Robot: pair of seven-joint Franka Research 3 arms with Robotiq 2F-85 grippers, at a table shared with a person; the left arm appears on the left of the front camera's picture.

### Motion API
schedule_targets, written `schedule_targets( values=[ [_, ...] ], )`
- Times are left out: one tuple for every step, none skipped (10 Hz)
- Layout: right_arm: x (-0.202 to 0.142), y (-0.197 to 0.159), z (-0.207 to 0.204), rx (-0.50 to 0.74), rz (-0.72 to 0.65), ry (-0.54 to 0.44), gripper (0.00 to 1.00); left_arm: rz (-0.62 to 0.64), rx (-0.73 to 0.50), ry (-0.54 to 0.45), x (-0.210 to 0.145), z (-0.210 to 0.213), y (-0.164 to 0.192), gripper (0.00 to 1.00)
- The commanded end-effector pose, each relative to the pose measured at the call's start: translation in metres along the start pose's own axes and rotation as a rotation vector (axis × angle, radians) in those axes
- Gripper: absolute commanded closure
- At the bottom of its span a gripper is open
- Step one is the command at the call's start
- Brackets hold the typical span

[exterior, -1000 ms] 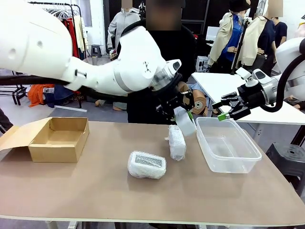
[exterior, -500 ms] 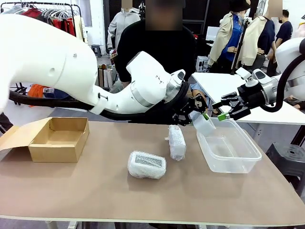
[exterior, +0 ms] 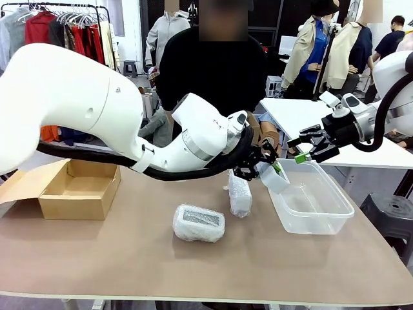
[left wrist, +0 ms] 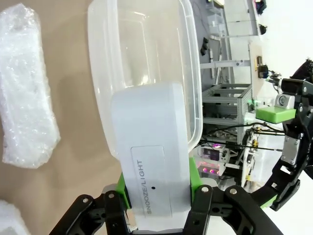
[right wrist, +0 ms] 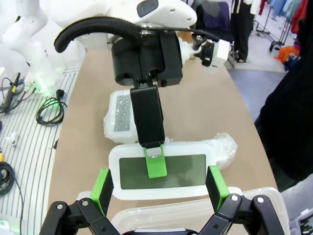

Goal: Separate and place wrapped and unwrapped clocks.
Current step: If the picked Digital clock is wrapped, place it in the Package Box ; if not, place it in the Organizing box.

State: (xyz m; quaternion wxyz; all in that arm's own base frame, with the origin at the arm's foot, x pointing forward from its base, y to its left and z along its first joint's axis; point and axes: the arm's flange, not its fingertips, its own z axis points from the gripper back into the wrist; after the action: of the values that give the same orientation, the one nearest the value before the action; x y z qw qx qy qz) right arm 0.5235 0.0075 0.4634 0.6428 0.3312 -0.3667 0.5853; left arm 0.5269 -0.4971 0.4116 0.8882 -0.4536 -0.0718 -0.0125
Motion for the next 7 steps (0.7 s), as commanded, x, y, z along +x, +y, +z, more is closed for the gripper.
schedule_targets(
  values=[
    [0.001,0.000,0.001,-0.003,0.002,0.000,0.00,-0.018,-0.105,-0.016,0.001,-0.005,0.001,1.00],
    [0.001,0.000,0.001,-0.003,0.002,0.000,0.00,-0.018,-0.121,-0.007,0.003,-0.009,0.002,1.00],
    [0.001,0.000,0.001,-0.003,0.002,0.000,0.00,-0.010,-0.132,-0.008,0.005,-0.013,0.005,1.00],
    [0.001,0.000,0.001,-0.003,0.002,0.000,0.00,-0.004,-0.141,-0.005,0.007,-0.019,0.008,1.00],
    [0.001,0.000,0.001,-0.003,0.002,0.000,0.00,0.005,-0.152,0.000,0.009,-0.024,0.010,1.00],
    [0.001,0.000,0.001,-0.003,0.002,0.000,0.00,0.017,-0.159,-0.012,0.011,-0.031,0.012,1.00],
    [0.001,0.000,0.001,-0.003,0.002,0.000,0.00,0.014,-0.176,-0.007,0.013,-0.038,0.010,1.00]
  ],
)
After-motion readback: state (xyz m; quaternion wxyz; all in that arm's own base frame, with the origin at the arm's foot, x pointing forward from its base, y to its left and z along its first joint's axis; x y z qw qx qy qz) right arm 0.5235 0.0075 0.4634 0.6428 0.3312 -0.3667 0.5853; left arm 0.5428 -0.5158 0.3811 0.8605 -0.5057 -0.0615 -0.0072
